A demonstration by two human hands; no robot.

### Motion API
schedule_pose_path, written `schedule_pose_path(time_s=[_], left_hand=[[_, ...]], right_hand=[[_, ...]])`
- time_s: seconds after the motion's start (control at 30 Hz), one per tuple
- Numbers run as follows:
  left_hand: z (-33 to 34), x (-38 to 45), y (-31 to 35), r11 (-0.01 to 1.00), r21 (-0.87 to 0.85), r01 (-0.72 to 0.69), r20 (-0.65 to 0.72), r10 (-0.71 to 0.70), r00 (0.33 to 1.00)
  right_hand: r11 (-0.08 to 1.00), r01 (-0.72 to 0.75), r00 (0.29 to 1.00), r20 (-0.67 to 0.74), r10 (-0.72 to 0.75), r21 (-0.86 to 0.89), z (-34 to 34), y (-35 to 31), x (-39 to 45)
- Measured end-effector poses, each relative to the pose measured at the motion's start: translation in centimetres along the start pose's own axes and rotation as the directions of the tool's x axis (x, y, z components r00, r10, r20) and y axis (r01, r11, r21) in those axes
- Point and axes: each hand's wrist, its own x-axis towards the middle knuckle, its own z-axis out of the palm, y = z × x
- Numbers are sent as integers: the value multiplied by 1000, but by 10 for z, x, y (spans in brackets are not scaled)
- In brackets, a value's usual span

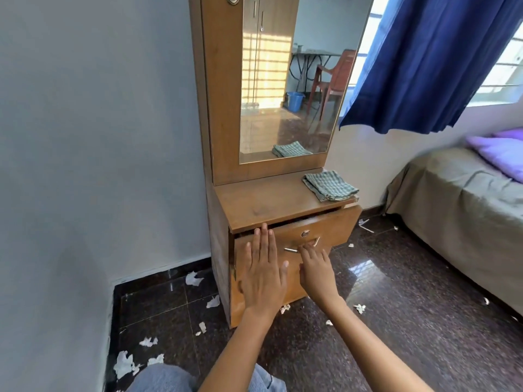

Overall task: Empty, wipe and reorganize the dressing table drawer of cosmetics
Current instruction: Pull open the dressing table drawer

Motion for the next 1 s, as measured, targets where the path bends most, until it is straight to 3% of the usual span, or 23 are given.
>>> schedule_pose_path(time_s=[0.03,0.1,0.2,0.3,0.4,0.5,1.0], left_hand=[[14,-5,49,997,-76,-23,-94,16,995],[23,-13,66,992,-113,-51,85,61,994],[24,-13,52,994,-90,-64,-2,65,998],[17,-34,74,981,-139,-132,116,149,982],[14,-48,79,976,-152,-155,109,173,979],[7,-62,84,969,-197,-151,117,176,977],[-6,-109,112,973,-159,-164,109,183,977]], right_hand=[[999,-21,1000,-3,21,47,-5,2,-7],[993,-63,994,-79,71,96,-18,6,-30],[939,-131,948,-236,212,319,-46,2,-52],[964,-23,935,-335,114,264,-62,-6,-56],[988,81,986,-157,-60,129,-60,-1,-53],[982,127,991,-60,-119,143,-61,13,-64],[929,86,987,-156,-31,359,-81,26,-114]])
